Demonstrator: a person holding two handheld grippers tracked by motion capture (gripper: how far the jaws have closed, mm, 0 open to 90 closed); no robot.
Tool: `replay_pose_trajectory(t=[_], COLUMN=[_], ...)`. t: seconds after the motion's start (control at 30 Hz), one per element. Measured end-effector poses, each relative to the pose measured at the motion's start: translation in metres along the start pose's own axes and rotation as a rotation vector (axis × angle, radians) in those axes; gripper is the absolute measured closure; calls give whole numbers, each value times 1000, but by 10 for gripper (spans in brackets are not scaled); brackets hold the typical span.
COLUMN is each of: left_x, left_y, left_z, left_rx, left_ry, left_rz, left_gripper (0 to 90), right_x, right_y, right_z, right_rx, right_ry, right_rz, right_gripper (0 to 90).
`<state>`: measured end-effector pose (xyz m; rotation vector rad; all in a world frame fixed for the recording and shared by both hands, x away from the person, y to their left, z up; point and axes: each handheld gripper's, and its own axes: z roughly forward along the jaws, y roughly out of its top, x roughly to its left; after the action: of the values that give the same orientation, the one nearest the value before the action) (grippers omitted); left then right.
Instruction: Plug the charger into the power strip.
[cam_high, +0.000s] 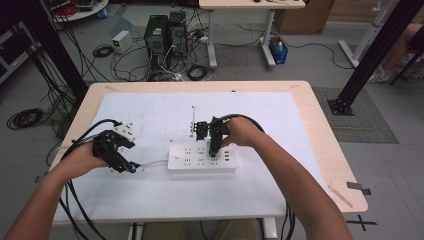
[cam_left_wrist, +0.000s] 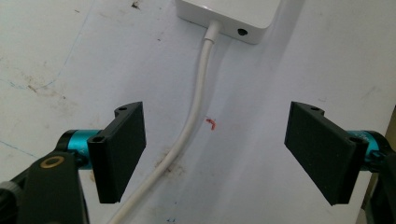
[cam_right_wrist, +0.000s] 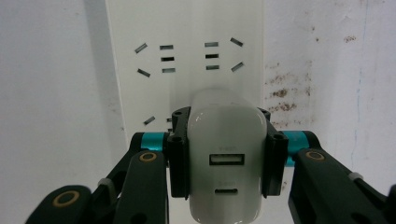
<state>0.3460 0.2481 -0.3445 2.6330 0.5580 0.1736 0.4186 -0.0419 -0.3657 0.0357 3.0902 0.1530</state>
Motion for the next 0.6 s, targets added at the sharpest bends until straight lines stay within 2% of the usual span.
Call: replay_pose_trajectory(t=[0.17,0.27,0.3,0.33,0.37,0.47,0.53,0.6], left_x=[1,0,0,0,-1,-1,-2,-2], left_y=[-5,-6,-6,-6,-6,-7,-6,-4], left_z=[-4,-4,-4,-3,-3,-1,-1,0], left_rx=[-19,-22,-20,-18,-18,-5,-7,-11], left_ry=[10,8,6,4,3,-3,-4,-7], left_rz=[-16,-19,-16,-15,-14,-14,-12,-9], left_gripper=[207,207,207,207,207,207,207,208], right_x=[9,8,6,-3,-3,-17,-20,-19], right_y=[3,4,4,0,0,-3,-4,-3], right_z=[1,1,1,1,1,3,3,3], right_rx=[17,24,19,-7,-7,-32,-36,-35], right_ry=[-55,-51,-35,11,11,100,124,119], right_rz=[-29,-34,-21,-18,-18,16,21,25], right_gripper=[627,627,627,627,627,627,627,627])
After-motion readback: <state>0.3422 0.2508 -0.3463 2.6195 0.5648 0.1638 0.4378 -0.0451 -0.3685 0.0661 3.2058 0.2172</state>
